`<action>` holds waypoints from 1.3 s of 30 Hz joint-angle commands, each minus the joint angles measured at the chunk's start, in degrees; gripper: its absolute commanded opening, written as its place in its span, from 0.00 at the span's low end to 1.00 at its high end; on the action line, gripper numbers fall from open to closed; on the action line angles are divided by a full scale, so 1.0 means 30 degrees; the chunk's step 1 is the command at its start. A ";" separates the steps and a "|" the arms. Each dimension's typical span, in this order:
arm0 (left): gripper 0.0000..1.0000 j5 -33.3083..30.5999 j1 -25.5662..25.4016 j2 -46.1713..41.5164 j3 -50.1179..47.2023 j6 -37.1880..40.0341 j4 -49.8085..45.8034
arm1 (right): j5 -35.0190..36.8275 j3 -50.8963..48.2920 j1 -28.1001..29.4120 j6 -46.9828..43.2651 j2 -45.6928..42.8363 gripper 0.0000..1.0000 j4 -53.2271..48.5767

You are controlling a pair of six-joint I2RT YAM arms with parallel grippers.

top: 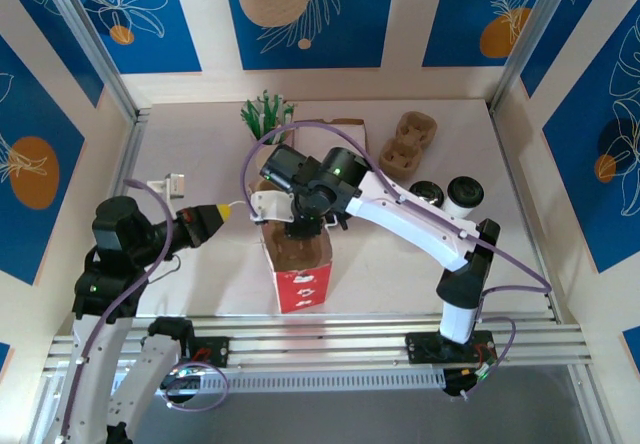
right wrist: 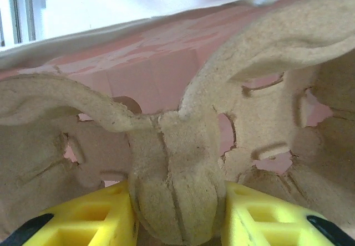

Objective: Pack the takeout coffee

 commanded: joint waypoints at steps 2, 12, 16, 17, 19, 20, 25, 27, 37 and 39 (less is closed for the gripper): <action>0.00 -0.0159 -0.0211 -0.0098 0.0622 0.0901 -0.0710 | -0.0070 0.0354 0.0504 0.0282 -0.0211 0.39 -0.1018; 0.00 -0.0366 -0.0219 -0.0068 0.0357 0.1108 -0.0558 | 0.1002 0.0107 0.1073 0.0417 -0.1410 0.39 -0.1028; 0.00 -0.0491 -0.0203 0.0018 0.0387 0.1187 -0.0572 | 0.1442 -0.0054 0.0942 0.0279 -0.1905 0.39 -0.0725; 0.00 -0.0480 -0.0216 0.0042 0.0387 0.1207 -0.0572 | 0.1453 -0.0085 0.0976 0.0214 -0.1980 0.39 -0.0692; 0.00 -0.0577 -0.0213 0.0076 0.0358 0.1257 -0.0557 | 0.1587 -0.0115 0.1081 0.0203 -0.2131 0.39 -0.0628; 0.00 -0.0574 -0.0212 0.0079 0.0307 0.1258 -0.0520 | 0.1537 -0.0115 0.1134 0.0284 -0.2150 0.39 -0.0682; 0.00 -0.0600 -0.0214 0.0187 0.0270 0.1193 -0.0367 | 0.0764 -0.0530 0.1175 0.0457 -0.2073 0.40 -0.0933; 0.00 -0.0593 -0.0216 0.0196 0.0269 0.1199 -0.0323 | 0.0685 -0.0770 0.1035 0.0545 -0.1984 0.40 -0.0883; 0.00 -0.0489 -0.0216 0.0198 0.0270 0.1079 -0.0191 | -0.0825 -0.0584 0.0581 0.1211 -0.0424 0.40 -0.1783; 0.00 -0.0490 -0.0205 0.0142 0.0226 0.1101 -0.0248 | -0.0641 -0.0503 0.0638 0.1293 -0.0146 0.39 -0.1917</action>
